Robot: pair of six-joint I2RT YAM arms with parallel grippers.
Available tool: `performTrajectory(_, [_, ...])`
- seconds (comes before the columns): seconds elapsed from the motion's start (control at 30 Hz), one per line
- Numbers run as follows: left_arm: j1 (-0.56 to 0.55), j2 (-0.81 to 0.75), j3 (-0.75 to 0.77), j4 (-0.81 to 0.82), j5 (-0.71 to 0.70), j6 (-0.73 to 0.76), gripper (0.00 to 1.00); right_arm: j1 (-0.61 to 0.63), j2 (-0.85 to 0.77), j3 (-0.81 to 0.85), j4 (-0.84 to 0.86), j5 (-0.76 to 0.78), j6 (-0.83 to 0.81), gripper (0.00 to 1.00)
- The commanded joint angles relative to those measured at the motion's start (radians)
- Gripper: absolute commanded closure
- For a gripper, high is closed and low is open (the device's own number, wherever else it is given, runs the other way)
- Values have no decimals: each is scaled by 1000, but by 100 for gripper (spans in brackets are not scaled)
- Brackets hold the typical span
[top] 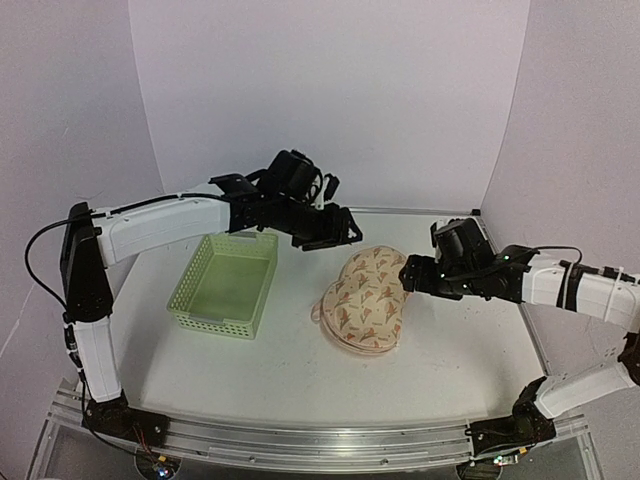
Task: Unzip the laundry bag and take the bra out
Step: Open the lid of the laundry bag at the center of the board.
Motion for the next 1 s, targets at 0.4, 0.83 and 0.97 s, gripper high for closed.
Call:
performTrajectory(0.4, [156,315,215,-32,287,234,42,-5,-146,-112,8,-1,38,18])
performTrajectory(0.83, [168,413,240,-33,334,227,52,-5,-116,-102,8,-12,35,19])
performTrajectory(0.97, [171,424,249,-32,343,223,60,-5,-114,-105,8,-11,36,20])
